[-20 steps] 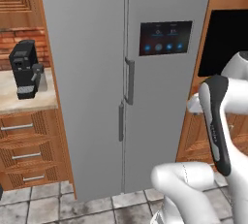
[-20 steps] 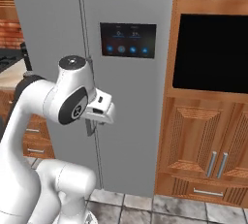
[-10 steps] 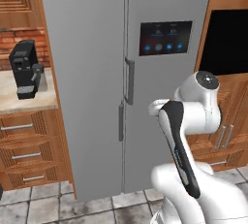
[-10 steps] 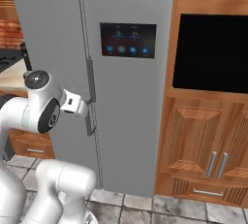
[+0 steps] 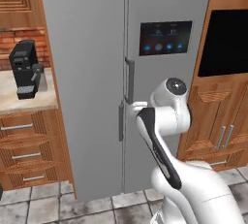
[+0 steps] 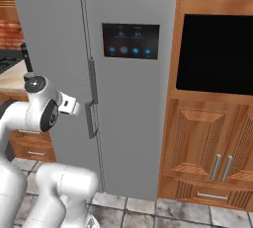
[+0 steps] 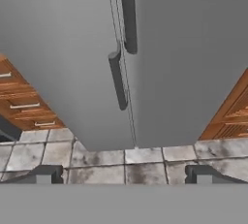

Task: Take the lemon wedge from the fridge and place it on the plate with fish on the dining counter.

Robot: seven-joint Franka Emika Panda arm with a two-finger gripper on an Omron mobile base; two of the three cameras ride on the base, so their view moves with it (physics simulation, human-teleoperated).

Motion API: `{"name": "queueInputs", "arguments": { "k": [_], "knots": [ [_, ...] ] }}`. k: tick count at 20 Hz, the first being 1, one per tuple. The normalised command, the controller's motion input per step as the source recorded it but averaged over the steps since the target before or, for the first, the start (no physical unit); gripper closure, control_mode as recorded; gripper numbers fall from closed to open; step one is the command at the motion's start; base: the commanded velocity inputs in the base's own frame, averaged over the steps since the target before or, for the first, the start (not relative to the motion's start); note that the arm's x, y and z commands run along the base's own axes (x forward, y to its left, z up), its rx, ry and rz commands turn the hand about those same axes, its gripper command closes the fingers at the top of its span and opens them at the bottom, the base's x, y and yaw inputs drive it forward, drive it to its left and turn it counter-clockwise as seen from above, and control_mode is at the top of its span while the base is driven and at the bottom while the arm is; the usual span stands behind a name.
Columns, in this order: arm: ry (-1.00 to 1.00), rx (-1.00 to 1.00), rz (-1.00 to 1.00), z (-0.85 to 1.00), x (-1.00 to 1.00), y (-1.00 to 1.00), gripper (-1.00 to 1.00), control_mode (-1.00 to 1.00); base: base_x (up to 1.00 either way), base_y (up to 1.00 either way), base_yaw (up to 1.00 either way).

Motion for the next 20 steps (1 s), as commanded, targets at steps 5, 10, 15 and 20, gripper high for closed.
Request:
{"name": "queueInputs", "arguments": {
  "k": [5, 10, 15, 20],
  "knots": [
    [0.27, 0.0, 0.01, -0.42, 0.48, 0.2, -1.0, -1.0, 0.0, 0.0, 0.0],
    [0.01, -0.07, 0.0, -0.61, 0.24, 0.3, -1.0, -1.0, 0.0, 0.0, 0.0],
    [-0.08, -0.04, 0.0, -0.47, 0.38, 0.15, -1.0, -1.0, 0.0, 0.0, 0.0],
    [0.01, 0.0, 0.0, -0.06, 0.61, -0.05, -1.0, -1.0, 0.0, 0.0, 0.0]
  ]
}}
